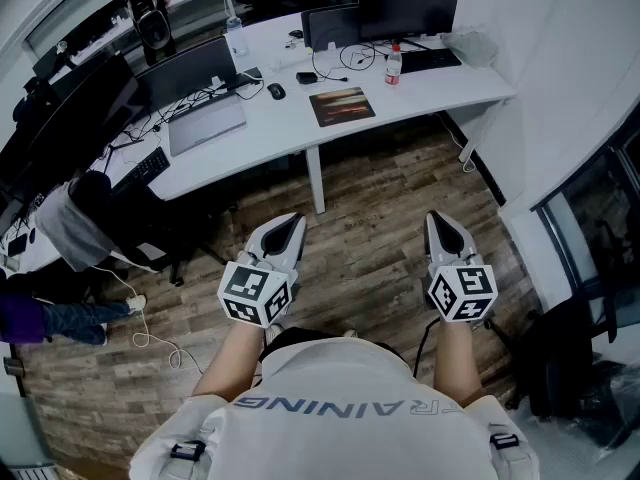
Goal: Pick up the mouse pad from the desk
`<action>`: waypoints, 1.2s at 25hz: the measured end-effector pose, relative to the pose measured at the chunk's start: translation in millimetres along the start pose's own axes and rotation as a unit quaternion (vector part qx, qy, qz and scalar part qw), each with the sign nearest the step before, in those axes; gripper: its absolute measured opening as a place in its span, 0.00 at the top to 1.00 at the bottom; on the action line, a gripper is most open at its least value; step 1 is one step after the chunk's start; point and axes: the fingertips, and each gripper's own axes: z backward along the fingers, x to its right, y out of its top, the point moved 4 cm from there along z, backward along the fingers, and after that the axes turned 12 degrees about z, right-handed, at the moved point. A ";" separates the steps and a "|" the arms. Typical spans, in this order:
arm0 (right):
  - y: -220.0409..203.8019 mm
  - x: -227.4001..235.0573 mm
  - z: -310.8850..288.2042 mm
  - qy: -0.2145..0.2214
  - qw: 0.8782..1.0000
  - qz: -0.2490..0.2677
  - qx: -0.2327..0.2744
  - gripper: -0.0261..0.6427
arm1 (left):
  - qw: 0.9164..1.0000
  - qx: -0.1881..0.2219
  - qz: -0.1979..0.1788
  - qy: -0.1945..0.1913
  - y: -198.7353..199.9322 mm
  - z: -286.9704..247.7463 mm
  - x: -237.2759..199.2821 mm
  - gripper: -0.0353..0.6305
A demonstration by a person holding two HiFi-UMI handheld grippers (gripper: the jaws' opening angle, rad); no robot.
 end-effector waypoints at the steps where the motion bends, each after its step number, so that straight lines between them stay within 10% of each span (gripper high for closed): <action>1: 0.1 -1.0 0.1 0.001 1.000 0.001 0.001 0.94 | 1.000 0.000 0.000 0.001 -1.7 -0.1 1.5 0.95; 30: -32.8 -20.3 -0.4 0.050 0.998 -0.033 -0.011 0.94 | 0.999 -0.039 0.025 0.027 -31.7 13.9 -1.0 0.95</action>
